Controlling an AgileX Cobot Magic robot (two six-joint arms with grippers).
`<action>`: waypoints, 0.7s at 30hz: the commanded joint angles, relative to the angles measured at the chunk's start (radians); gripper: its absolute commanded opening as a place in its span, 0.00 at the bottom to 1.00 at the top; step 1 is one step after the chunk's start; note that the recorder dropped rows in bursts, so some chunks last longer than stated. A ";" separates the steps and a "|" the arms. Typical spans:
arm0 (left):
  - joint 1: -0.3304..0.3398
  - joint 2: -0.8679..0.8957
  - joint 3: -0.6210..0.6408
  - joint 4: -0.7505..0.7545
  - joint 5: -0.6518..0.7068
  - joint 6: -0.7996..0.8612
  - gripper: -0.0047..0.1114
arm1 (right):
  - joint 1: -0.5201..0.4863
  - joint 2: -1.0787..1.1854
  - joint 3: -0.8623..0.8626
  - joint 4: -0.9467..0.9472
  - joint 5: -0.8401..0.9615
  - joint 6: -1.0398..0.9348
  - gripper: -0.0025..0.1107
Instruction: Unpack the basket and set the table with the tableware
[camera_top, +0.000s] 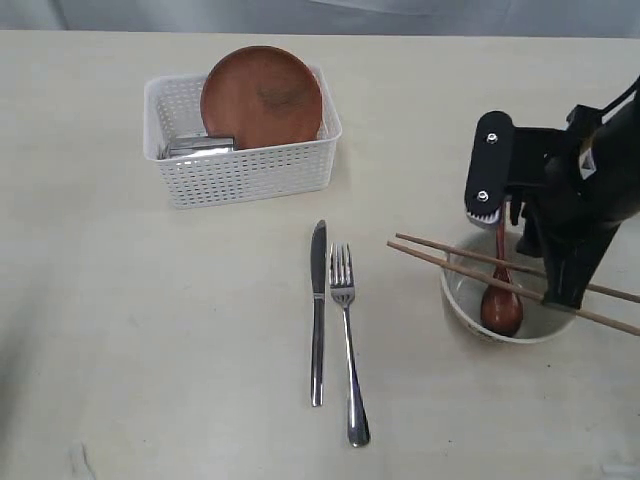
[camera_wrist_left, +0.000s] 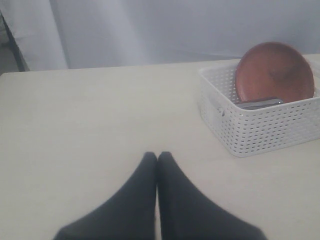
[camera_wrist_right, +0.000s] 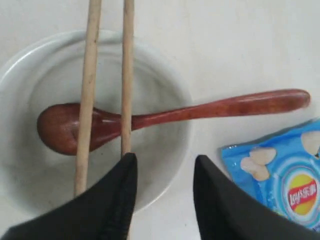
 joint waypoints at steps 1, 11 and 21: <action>-0.007 -0.003 0.002 -0.002 -0.010 0.001 0.04 | -0.004 -0.055 -0.004 -0.003 0.042 0.152 0.31; -0.007 -0.003 0.002 -0.002 -0.010 0.001 0.04 | -0.004 0.071 -0.188 0.182 0.325 0.241 0.49; -0.007 -0.003 0.002 -0.002 -0.010 0.001 0.04 | -0.004 0.162 -0.205 0.231 0.315 0.197 0.49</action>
